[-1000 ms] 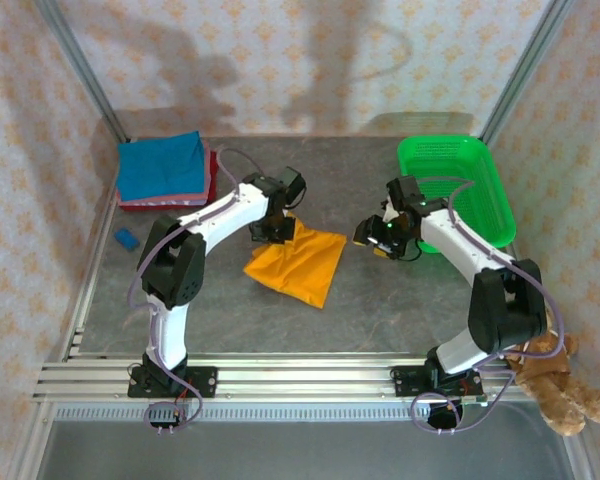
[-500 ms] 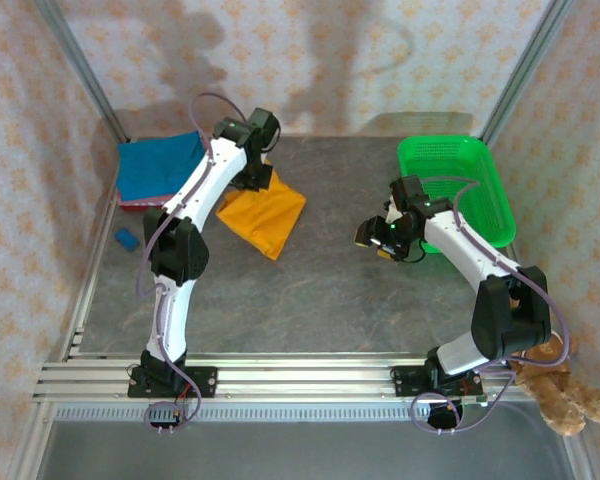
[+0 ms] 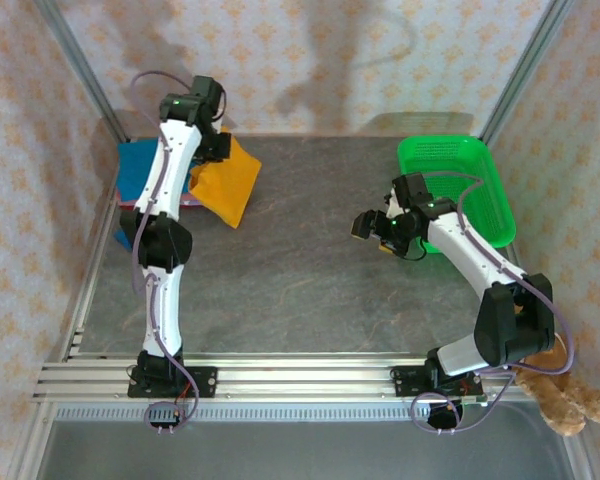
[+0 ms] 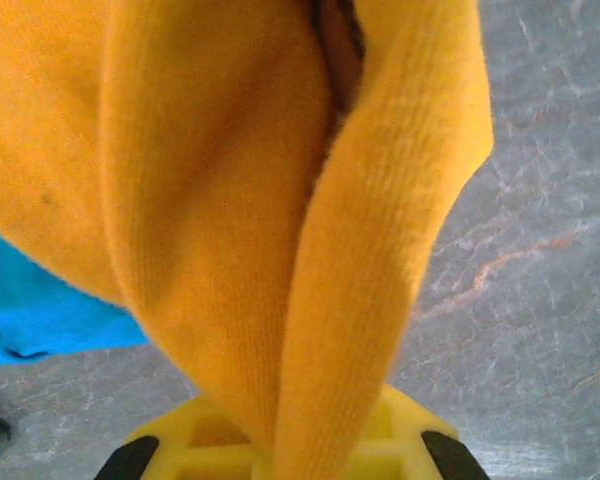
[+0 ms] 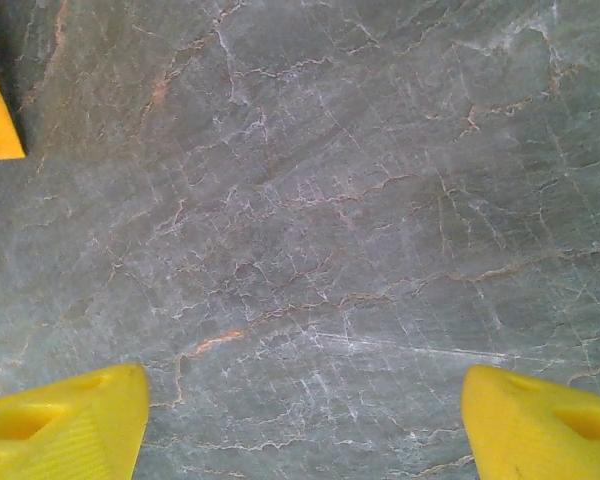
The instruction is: Fold and stack the t-shirts
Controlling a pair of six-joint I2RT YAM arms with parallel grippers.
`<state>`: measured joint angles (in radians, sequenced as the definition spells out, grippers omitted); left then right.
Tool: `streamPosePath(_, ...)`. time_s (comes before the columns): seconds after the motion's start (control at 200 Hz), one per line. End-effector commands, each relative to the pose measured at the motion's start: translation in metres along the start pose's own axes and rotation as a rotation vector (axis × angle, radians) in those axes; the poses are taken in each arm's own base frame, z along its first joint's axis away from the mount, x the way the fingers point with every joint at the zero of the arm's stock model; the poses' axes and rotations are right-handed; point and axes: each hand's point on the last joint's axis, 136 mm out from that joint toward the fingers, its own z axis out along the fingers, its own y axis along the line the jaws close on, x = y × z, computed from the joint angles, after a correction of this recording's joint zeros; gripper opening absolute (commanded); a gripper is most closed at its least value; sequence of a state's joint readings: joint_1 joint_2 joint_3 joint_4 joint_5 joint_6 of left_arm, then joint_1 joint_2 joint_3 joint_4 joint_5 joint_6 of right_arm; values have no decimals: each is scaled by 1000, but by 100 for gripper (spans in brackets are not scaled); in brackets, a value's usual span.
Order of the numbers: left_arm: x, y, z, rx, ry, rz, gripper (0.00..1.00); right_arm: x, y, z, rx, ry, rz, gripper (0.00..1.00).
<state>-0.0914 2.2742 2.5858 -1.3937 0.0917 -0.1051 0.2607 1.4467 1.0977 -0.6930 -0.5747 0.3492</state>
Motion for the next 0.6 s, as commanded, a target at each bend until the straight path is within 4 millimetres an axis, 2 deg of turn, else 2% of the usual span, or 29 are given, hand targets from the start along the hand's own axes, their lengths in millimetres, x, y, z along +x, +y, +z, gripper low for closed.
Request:
streamPosePath(0.0, -36, 7, -62, 112, -203, -81, 0, -10, 9, -16, 9, -26, -57, 82)
streamPosePath(0.23, -61, 4, -86, 239, -314, -91, 0, -10, 13, -23, 10, -27, -70, 85)
streamPosePath(0.596, -80, 25, -120, 291, -436, -75, 0, -10, 7, -20, 37, -18, -57, 87)
